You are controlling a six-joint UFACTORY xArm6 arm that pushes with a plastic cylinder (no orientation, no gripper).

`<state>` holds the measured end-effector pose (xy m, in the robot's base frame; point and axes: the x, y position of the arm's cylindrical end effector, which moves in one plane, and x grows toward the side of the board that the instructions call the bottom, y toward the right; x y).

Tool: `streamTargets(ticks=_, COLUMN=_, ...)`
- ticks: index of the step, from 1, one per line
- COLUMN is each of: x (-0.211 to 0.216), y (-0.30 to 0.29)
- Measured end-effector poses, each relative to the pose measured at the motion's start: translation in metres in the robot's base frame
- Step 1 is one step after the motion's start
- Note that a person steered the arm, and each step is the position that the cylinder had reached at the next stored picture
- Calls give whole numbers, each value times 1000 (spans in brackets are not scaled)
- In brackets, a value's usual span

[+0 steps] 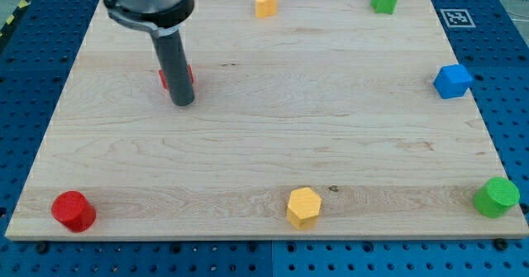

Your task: Locate the red star vertically below the yellow heart

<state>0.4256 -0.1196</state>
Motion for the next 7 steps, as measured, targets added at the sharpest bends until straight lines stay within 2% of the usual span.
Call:
streamTargets(ticks=2, x=-15, y=-18)
streamTargets(ticks=3, x=-19, y=-62)
streamTargets(ticks=4, x=-42, y=-75)
streamTargets(ticks=5, x=-44, y=-89)
streamTargets(ticks=7, x=-41, y=-39)
